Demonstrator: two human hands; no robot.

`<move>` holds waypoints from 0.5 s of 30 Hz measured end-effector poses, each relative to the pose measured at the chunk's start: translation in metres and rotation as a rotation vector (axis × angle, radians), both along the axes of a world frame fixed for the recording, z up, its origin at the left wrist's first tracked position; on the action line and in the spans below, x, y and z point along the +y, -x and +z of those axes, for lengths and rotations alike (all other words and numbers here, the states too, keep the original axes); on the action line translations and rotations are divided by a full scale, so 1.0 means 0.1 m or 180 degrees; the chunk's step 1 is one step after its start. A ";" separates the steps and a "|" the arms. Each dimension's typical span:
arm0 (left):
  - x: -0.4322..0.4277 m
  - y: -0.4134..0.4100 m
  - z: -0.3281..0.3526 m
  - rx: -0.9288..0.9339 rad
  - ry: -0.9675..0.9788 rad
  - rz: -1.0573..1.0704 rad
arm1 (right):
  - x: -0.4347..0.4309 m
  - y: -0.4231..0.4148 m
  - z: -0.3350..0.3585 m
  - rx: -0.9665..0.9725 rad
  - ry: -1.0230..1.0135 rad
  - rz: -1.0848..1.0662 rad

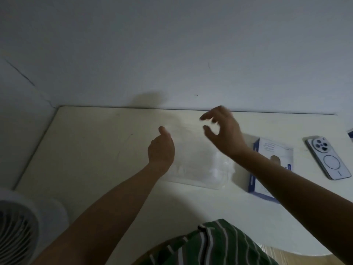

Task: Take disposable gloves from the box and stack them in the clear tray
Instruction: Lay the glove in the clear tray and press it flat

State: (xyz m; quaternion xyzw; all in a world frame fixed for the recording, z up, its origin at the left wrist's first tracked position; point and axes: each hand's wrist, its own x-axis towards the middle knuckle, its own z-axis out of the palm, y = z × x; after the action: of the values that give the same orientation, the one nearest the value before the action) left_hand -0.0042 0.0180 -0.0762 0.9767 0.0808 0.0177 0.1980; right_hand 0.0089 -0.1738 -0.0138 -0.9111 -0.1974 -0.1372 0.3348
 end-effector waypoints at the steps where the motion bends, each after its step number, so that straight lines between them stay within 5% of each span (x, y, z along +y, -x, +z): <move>1: 0.00 0.00 -0.01 0.0068 -0.0032 0.0005 | 0.11 0.03 -0.01 0.0196 0.0136 0.0284; 6: -0.01 -0.02 0.03 0.0539 -0.0093 0.0052 | 0.38 0.13 -0.43 0.1596 0.1684 0.0508; 10: 0.00 0.01 0.05 0.0519 -0.0341 -0.0182 | 0.40 0.15 -0.69 0.1980 0.2047 0.0586; 15: -0.01 0.04 0.07 -0.1203 -0.1362 -0.1855 | 0.44 0.16 -0.84 0.2042 0.2093 0.0643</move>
State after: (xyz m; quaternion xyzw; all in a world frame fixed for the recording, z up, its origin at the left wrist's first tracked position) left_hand -0.0080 0.0167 -0.0694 0.9574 -0.2427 0.1565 -0.0017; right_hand -0.0074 -0.1300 -0.0975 -0.9415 -0.2046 0.2543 0.0843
